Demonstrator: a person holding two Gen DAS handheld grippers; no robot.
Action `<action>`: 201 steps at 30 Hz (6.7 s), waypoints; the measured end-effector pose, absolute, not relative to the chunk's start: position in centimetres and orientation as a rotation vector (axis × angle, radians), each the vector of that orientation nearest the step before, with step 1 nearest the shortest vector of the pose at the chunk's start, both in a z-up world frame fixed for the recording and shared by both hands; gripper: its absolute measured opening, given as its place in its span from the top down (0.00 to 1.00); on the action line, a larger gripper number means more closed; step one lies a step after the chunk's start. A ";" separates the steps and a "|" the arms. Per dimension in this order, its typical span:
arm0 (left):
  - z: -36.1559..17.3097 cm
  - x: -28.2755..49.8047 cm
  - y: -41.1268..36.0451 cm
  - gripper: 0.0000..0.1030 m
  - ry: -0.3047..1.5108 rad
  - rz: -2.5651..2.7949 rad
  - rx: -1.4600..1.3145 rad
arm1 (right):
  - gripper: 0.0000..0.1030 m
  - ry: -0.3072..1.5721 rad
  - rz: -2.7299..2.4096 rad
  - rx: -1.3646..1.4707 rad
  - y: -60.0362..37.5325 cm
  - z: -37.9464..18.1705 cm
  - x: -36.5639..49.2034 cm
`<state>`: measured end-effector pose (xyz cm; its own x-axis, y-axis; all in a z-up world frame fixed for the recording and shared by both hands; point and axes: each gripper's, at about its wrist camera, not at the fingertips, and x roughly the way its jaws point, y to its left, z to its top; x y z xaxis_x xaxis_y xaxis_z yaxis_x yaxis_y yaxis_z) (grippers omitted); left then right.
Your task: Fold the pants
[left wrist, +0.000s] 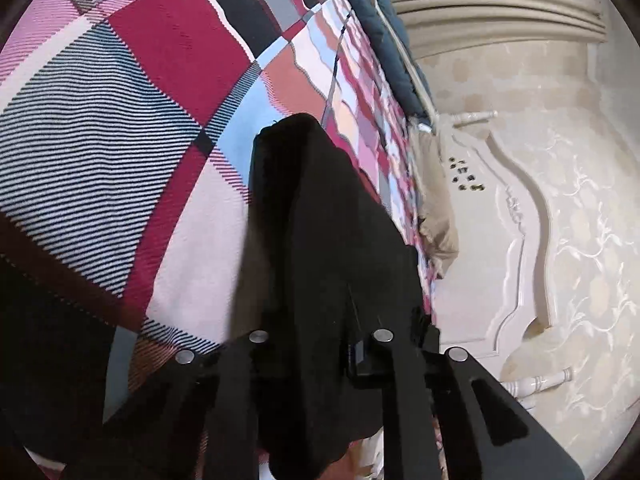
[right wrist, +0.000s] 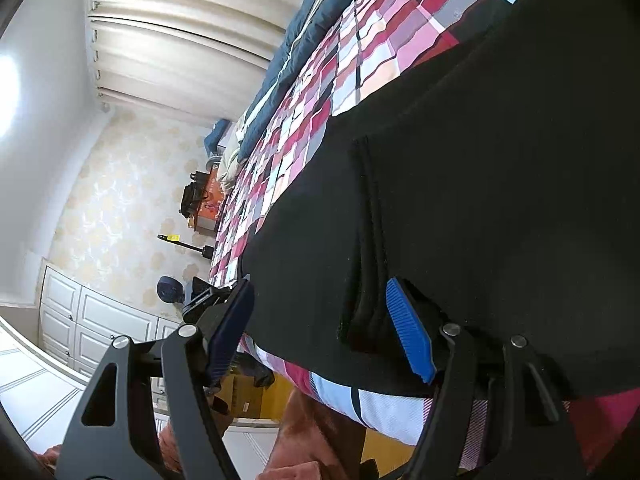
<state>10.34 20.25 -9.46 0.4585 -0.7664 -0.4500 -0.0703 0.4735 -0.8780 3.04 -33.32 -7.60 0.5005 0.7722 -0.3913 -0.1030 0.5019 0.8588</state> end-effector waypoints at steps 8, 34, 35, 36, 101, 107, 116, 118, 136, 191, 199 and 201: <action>-4.5 9.0 18.7 0.86 0.912 -0.560 -0.861 | 0.33 0.876 0.613 0.884 -33.1 -7.3 2.5; 6.9 9.6 -9.1 0.86 0.895 -0.868 -0.374 | 0.21 0.752 0.585 0.924 -35.9 -4.0 -4.0; 6.2 9.8 -10.8 0.86 0.912 -0.866 -0.348 | 0.21 0.749 0.575 0.923 -36.2 -4.0 -4.4; 5.8 9.8 -11.7 0.86 0.924 -0.866 -0.340 | 0.21 0.746 0.568 0.924 -36.5 -4.0 -4.6; -5.1 3.8 2.9 0.17 0.951 -0.690 -0.724 | 0.89 0.826 0.373 0.655 -44.8 0.6 1.4; -4.9 4.3 0.0 0.17 0.974 -0.726 -0.703 | 0.89 0.846 0.297 0.695 -49.4 -1.3 0.6; -6.1 4.6 -3.7 0.17 1.043 -0.732 -0.664 | 0.88 0.835 0.309 0.894 -53.2 -7.6 0.1; -6.0 4.5 -4.0 0.17 1.038 -0.734 -0.647 | 0.88 0.821 0.310 0.915 -53.8 -7.7 -0.2; -6.4 4.9 -4.9 0.17 1.096 -0.799 -0.740 | 0.28 0.805 0.328 0.995 -54.3 -9.5 -3.9; -8.1 2.1 8.0 0.53 0.963 -0.661 -0.842 | 0.64 0.903 0.629 0.912 -37.2 -11.4 2.7; -6.8 0.6 9.4 0.20 0.924 -0.649 -0.825 | 0.37 0.910 0.662 0.928 -38.6 -10.6 2.0; -6.4 0.3 10.5 0.20 0.918 -0.627 -0.789 | 0.31 0.912 0.650 0.910 -39.0 -10.1 1.9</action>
<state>0.31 10.46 -6.39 0.4724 -0.7592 -0.4478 0.1406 0.5664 -0.8120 1.88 -39.04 -10.12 0.4740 0.7946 -0.3793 -0.0991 0.4762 0.8737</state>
